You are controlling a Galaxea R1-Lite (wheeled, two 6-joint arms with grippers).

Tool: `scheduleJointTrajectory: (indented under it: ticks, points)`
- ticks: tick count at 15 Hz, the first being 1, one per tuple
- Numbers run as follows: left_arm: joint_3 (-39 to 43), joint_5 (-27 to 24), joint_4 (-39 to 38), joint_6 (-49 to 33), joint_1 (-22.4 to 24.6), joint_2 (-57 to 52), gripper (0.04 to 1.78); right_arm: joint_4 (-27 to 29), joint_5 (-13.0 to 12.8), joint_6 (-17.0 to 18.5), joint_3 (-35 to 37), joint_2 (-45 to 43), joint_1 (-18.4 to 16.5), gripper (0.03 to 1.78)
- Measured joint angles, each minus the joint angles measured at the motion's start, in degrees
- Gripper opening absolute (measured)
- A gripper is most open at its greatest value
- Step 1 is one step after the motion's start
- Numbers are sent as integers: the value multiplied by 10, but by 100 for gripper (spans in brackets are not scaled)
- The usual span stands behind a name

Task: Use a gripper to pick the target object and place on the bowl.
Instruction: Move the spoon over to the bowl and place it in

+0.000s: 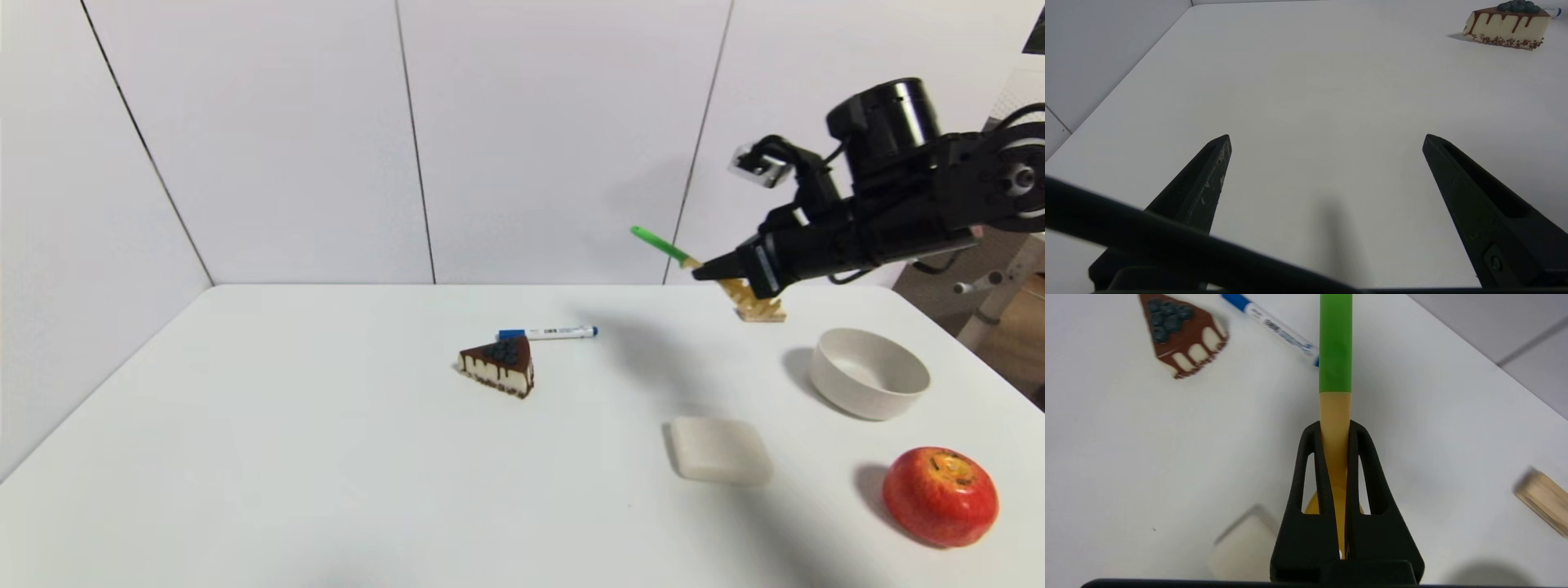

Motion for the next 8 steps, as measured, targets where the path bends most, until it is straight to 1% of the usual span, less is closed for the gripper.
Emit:
scheduleJointTrajectory:
  ticks: [3, 5, 8]
  points:
    - [0, 0, 0, 0, 0, 0, 169, -1, 65, -15, 18, -22, -120, 11]
    - [0, 0, 0, 0, 0, 0, 169, -1, 104, -36, 31, -27, -200, 11]
    - [0, 0, 0, 0, 0, 0, 169, -3, 154, -65, 53, -24, -297, 11]
